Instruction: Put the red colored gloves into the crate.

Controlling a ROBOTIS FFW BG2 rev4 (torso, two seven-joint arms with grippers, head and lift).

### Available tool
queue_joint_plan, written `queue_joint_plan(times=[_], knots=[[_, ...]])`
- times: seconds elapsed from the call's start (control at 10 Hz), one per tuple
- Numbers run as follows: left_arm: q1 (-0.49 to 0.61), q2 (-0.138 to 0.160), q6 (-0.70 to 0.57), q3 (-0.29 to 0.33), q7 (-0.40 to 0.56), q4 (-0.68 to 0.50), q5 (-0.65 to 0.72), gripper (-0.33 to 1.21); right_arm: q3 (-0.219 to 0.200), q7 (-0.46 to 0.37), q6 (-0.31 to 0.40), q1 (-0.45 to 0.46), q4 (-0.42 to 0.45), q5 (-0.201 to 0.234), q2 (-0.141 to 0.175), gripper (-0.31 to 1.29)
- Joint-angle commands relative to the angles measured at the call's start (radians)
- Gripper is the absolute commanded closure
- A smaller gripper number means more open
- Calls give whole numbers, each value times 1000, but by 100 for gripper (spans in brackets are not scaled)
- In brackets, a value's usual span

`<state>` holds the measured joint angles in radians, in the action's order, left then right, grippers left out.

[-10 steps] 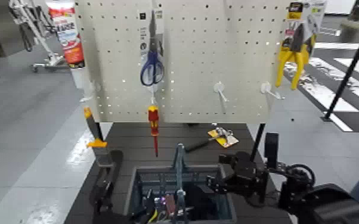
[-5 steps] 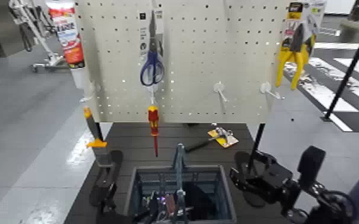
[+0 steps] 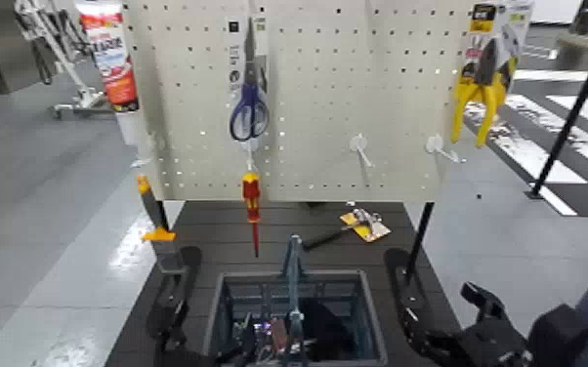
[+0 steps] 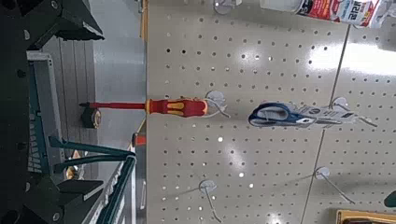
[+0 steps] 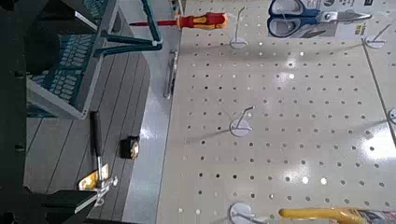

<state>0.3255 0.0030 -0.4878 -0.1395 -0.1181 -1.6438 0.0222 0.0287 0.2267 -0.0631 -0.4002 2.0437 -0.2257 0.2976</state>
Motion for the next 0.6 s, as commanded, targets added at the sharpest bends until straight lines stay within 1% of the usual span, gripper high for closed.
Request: queue_joint_plan(times=[0.1, 0.2, 0.3, 0.4, 0.6], knots=[[15, -86, -2, 15, 0, -11, -1, 17, 2, -56, -12, -77, 65, 54, -18, 6], [17, -87, -2, 20, 0, -13, -4, 17, 4, -69, -4, -95, 79, 71, -14, 7], [17, -89, -2, 18, -2, -13, -4, 17, 10, -83, 19, -104, 79, 68, -14, 7], [18, -94, -2, 20, 0, -13, -4, 17, 5, -81, 28, -109, 78, 69, -28, 7], [18, -98, -3, 21, -5, -13, -5, 17, 4, -81, 28, -111, 81, 82, -31, 7]])
